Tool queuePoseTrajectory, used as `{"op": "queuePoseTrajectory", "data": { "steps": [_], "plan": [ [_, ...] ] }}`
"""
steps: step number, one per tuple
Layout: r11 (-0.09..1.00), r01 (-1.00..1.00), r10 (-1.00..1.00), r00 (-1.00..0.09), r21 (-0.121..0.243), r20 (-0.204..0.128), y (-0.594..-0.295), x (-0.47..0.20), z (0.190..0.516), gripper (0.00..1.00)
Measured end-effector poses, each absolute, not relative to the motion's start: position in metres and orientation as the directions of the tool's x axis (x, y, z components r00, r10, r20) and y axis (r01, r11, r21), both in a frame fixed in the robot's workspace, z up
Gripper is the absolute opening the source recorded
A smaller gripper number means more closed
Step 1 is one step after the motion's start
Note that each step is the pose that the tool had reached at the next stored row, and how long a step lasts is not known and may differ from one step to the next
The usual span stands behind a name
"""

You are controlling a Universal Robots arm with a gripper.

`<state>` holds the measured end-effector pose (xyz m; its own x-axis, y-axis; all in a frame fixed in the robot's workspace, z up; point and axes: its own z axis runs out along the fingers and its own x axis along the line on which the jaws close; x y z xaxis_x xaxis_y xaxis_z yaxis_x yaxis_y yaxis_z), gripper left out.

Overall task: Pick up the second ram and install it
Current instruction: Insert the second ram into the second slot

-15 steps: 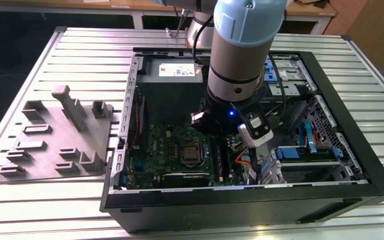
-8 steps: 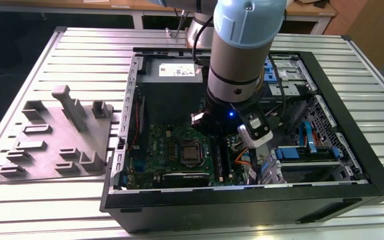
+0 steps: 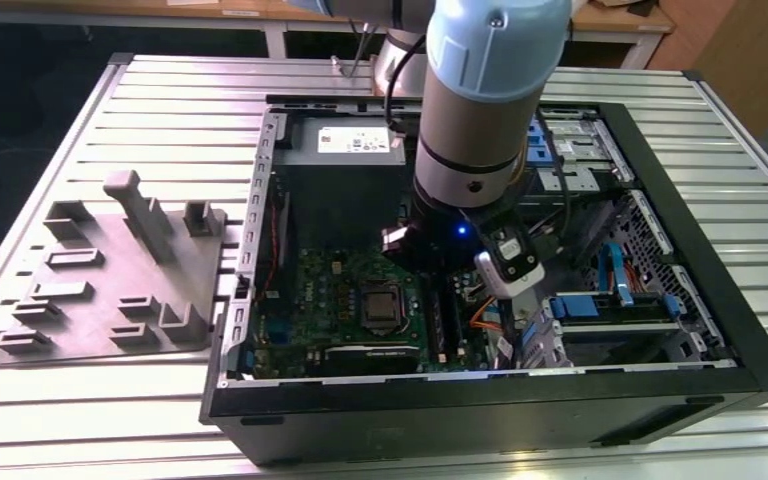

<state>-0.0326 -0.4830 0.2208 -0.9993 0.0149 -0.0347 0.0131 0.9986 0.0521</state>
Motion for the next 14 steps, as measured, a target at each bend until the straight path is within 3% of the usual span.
{"op": "queuePoseTrajectory", "data": {
  "steps": [14],
  "plan": [
    [0.999, 0.013, 0.015, -0.999, 0.052, -0.035, -0.483, -0.0327, 0.2151, 0.12]
  ]
}}
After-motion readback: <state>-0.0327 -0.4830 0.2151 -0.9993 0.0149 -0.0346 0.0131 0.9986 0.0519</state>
